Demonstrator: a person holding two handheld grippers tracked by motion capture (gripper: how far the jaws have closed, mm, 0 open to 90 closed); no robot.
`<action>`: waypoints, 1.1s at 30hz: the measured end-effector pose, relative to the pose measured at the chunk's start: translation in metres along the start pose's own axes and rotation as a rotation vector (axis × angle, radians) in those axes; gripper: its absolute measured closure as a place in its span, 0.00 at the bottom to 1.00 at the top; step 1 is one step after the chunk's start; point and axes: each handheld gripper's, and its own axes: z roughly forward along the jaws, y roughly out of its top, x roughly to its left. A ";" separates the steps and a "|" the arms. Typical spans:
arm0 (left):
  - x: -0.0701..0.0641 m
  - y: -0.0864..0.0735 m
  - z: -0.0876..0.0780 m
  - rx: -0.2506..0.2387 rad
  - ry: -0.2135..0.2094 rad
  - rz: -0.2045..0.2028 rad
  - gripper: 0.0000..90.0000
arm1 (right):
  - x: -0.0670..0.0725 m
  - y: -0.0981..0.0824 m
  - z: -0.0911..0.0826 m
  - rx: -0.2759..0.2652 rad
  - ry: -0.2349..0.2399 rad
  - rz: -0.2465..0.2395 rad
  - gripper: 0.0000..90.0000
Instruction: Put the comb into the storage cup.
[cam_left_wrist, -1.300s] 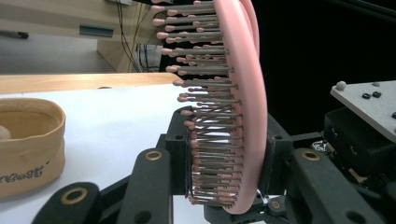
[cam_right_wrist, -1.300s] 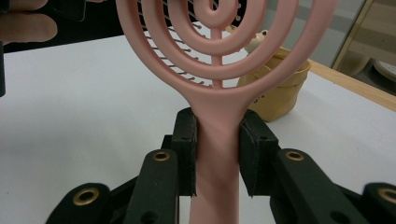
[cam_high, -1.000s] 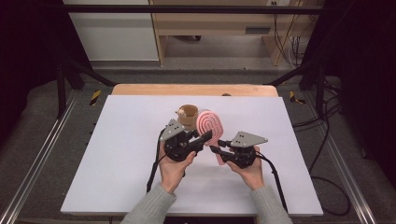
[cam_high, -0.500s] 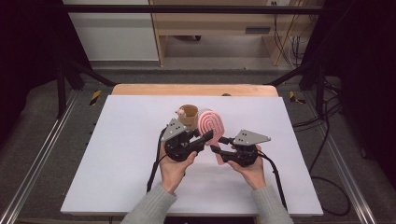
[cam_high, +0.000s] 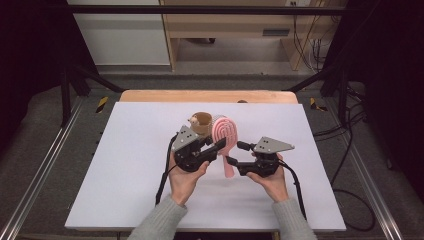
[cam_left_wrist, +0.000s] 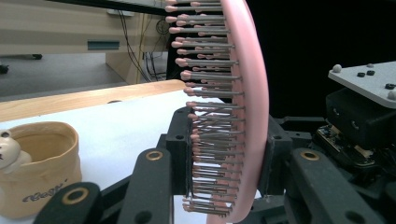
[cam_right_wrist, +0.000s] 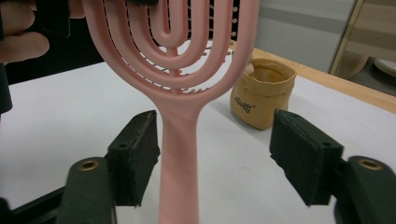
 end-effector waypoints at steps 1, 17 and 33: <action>0.000 0.000 0.000 0.000 0.000 0.000 0.71 | 0.000 0.000 0.000 0.002 -0.001 0.000 0.34; 0.013 0.011 -0.011 -0.006 0.045 0.008 0.71 | -0.005 -0.001 -0.007 0.003 -0.039 0.030 0.16; 0.028 0.027 -0.028 -0.030 0.097 0.028 0.71 | -0.020 -0.014 -0.025 0.041 -0.127 0.102 0.06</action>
